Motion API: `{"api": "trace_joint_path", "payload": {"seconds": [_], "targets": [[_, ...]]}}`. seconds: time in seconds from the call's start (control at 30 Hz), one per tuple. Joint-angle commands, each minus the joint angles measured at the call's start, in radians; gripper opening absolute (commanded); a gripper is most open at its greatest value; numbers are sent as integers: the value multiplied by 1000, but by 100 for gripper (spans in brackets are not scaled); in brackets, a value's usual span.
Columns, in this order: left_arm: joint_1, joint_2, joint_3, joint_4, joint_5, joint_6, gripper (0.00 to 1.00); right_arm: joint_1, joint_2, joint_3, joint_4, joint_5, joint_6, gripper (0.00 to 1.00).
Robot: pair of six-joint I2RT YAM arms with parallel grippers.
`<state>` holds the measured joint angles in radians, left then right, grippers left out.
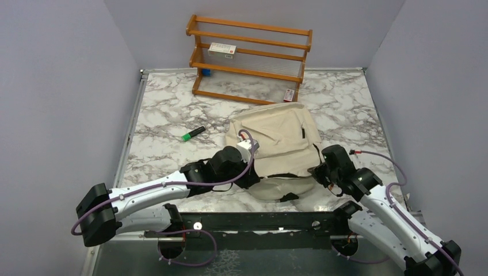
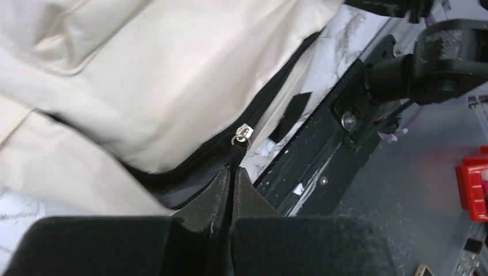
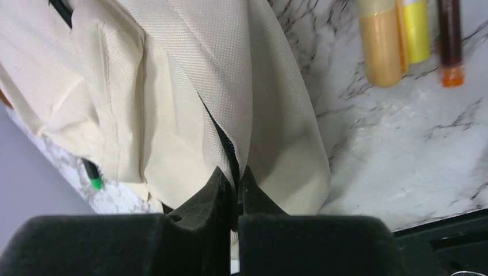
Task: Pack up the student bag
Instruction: Zip the student bag at the center of the board.
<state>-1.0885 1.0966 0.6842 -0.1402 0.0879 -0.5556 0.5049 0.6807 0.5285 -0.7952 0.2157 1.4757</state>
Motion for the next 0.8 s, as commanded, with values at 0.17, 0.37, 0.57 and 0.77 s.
{"api": "trace_joint_path", "payload": {"seconds": [0.17, 0.37, 0.57, 0.77], "targets": [[95, -59, -36, -140, -6, -17, 0, -5, 34, 110, -158, 358, -65, 1], [106, -84, -62, -199, -27, -21, 0, -5, 7, 151, -191, 396, -133, 1], [121, -97, -70, -155, -13, -32, 0, -5, -84, 226, -120, 245, -394, 14], [121, -33, -42, -70, 40, -23, 0, -5, -158, 357, -110, 40, -641, 36]]}}
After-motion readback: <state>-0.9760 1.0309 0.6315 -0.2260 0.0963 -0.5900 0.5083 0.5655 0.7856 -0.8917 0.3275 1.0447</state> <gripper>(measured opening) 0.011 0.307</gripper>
